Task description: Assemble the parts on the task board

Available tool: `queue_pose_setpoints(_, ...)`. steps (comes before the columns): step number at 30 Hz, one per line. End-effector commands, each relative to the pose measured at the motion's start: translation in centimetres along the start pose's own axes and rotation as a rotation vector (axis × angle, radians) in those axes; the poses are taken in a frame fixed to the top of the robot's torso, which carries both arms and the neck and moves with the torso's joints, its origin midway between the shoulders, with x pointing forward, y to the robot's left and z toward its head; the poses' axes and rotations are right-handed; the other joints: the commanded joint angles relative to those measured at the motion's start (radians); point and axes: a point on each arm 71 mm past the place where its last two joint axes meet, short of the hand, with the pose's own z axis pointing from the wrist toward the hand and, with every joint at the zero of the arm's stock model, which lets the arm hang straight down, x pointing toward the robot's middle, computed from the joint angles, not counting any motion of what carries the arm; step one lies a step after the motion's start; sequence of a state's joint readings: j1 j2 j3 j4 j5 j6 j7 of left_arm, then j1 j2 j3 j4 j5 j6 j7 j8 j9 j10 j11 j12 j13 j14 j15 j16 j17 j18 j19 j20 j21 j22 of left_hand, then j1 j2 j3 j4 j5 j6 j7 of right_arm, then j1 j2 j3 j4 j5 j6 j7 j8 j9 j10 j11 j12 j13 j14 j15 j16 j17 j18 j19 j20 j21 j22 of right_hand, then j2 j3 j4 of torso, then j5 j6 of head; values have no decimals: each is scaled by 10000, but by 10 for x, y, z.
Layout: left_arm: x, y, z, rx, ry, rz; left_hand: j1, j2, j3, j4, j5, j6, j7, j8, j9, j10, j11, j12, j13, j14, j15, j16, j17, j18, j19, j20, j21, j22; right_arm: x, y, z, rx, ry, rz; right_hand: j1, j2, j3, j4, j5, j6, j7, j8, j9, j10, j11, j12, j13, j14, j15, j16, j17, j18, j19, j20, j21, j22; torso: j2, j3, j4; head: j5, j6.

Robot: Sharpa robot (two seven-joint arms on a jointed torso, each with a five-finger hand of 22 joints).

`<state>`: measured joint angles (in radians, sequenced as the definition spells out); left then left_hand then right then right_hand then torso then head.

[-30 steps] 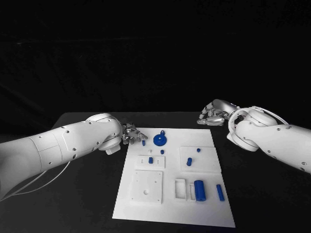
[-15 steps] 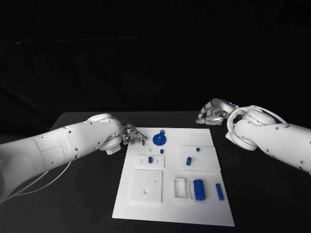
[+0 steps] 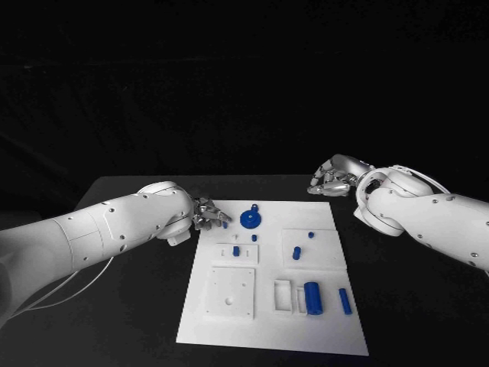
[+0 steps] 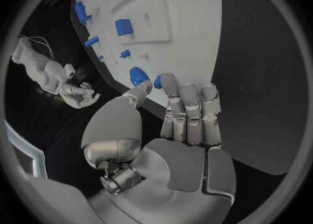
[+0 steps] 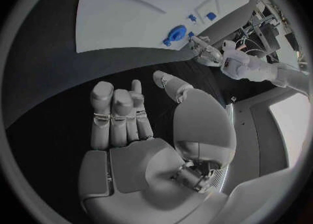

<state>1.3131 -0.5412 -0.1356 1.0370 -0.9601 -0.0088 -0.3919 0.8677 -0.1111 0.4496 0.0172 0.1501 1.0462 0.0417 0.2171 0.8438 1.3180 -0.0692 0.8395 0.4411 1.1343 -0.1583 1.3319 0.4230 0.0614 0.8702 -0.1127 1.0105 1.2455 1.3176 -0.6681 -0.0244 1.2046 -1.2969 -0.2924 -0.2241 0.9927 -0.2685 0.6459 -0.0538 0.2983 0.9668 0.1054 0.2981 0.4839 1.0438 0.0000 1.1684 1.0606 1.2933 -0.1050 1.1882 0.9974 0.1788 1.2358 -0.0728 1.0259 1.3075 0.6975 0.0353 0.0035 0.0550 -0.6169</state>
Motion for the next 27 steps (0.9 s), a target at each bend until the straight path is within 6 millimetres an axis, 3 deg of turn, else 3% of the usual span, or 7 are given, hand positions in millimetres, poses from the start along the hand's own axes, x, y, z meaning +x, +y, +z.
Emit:
queue_pose_setpoints(1, 2, -3, 0, 193, 203, 2, 8, 123, -15, -85, 64, 190, 131, 37, 14, -185, 133, -12, 17, -24, -1, 56, 17, -181, -56, -1280, -32, 20, 1, 1, 0, -81, 57, -36, -65, 38, -49, -1, 41, 29, 75, -29, 16, -59, 7, 17, -10, -29, -34, -37, 10, 830, -45, -22, -32, 99, -7, 4, 1, -3, -2)
queue_pose_setpoints(6, 3, -4, 0, 246, 278, -25, 150, 387, -33, -304, 85, 211, 133, 51, -4, -163, 127, -24, 28, -23, -3, 62, 31, -188, -52, -1286, -41, 57, 1, 1, 0, -82, 60, -37, -66, 37, -50, -3, 41, 30, 74, -29, 17, -59, 7, 18, -11, -29, -34, -38, 10, 830, -45, -22, -33, 100, -4, 2, 3, -5, -13)
queue_pose_setpoints(12, 4, -5, 0, 446, 465, -63, 692, 1021, 87, -1154, 209, 230, 140, 75, -35, -156, 142, -52, 53, -39, 7, 60, 54, -226, -59, -1277, -64, 136, 1, 1, 0, -81, 63, -38, -66, 36, -52, -4, 42, 31, 74, -28, 18, -59, 7, 18, -11, -29, -34, -39, 11, 830, -45, -22, -34, 100, -1, -2, -1, 6, -17)
queue_pose_setpoints(20, 2, -3, -1, 500, 211, -77, 862, 1579, 202, -2027, 272, 502, 87, 251, -4, -24, 98, -46, 89, 38, -17, 104, 97, -274, 25, -1272, -90, 212, 1, 1, 0, -71, 60, -40, -69, 35, -54, -4, 43, 31, 75, -28, 19, -60, 7, 19, -12, -29, -34, -40, 12, 830, -45, -21, -35, 101, 2, -3, 2, -18, -38)
queue_pose_setpoints(27, 1, -3, -4, 621, -52, -86, 750, 1743, 296, -2444, 348, 837, -24, 462, 75, 190, 9, -28, 117, 187, -94, 186, 159, -273, 187, -1311, -77, 273, 1, 1, 1, -76, 52, -40, -72, 34, -56, -3, 44, 31, 75, -28, 20, -61, 7, 19, -13, -29, -34, -41, 13, 830, -45, -21, -37, 101, 6, -1, 4, -20, -60)
